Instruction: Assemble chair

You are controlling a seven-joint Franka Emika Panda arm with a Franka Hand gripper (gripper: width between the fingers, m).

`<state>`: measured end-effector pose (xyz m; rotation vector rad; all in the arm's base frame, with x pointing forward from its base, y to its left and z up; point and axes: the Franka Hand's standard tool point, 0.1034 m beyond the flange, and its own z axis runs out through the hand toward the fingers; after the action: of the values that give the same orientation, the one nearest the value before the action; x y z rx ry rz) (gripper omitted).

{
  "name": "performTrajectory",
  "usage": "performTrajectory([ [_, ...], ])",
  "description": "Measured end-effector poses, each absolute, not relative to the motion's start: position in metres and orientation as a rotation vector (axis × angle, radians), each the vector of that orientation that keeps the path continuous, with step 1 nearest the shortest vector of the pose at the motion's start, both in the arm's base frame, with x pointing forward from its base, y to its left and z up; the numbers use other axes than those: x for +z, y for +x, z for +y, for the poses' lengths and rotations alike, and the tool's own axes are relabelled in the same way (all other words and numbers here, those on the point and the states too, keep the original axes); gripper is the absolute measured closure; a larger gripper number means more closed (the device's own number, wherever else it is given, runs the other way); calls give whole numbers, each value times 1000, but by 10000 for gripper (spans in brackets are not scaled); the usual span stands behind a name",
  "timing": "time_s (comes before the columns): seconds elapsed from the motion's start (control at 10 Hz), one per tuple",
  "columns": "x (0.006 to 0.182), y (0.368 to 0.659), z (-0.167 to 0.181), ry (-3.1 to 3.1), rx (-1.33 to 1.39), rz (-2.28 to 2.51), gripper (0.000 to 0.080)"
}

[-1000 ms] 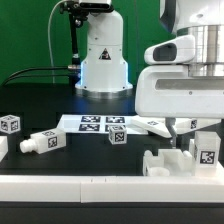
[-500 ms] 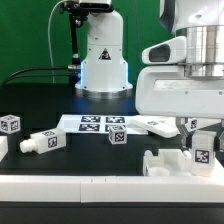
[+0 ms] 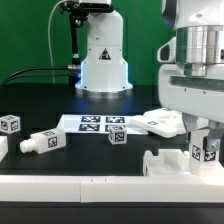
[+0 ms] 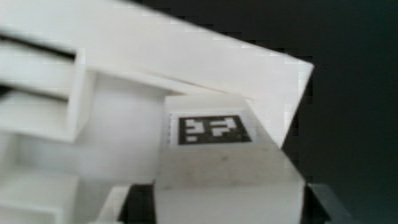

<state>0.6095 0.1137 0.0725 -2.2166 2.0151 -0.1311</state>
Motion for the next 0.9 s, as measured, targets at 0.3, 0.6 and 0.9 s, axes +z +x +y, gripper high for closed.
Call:
performTrajectory([
  [0.3,71,608,115,-2065,-105,2167,512],
  [0.6,69,609,110,-1672,-69,2460,510],
  [0.9,70,610,108,-1578,-87,2507,508],
])
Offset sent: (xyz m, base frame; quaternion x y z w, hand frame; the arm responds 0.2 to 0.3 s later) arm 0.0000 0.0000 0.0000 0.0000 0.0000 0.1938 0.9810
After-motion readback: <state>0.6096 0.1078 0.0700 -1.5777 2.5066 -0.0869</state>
